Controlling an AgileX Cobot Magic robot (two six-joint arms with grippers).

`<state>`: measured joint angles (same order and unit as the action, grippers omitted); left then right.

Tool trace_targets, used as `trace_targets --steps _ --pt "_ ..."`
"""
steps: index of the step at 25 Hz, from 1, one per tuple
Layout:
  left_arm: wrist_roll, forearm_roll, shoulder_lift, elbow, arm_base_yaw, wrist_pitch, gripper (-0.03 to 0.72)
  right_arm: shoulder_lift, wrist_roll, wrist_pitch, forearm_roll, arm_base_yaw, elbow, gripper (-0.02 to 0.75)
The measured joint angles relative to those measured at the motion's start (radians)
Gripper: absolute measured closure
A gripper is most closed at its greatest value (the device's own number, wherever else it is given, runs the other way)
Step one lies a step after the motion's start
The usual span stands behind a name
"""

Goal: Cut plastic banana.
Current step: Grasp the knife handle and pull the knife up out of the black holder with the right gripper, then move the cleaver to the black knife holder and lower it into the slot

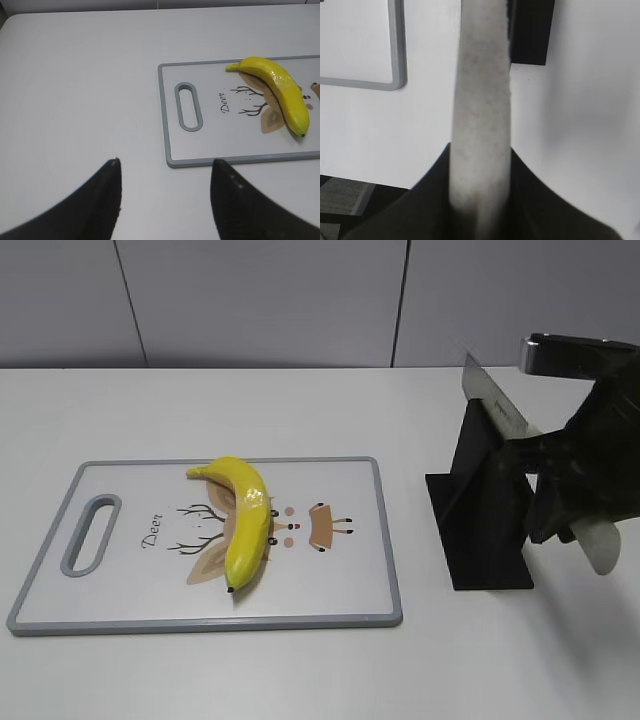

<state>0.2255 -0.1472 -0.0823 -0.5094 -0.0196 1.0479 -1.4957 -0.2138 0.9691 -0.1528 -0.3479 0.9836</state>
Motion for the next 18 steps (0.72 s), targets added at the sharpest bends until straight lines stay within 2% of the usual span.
trace_targets --steps 18 --pt "0.000 0.000 0.000 0.000 0.000 0.000 0.147 0.159 -0.020 0.027 0.060 0.000 0.000 0.571"
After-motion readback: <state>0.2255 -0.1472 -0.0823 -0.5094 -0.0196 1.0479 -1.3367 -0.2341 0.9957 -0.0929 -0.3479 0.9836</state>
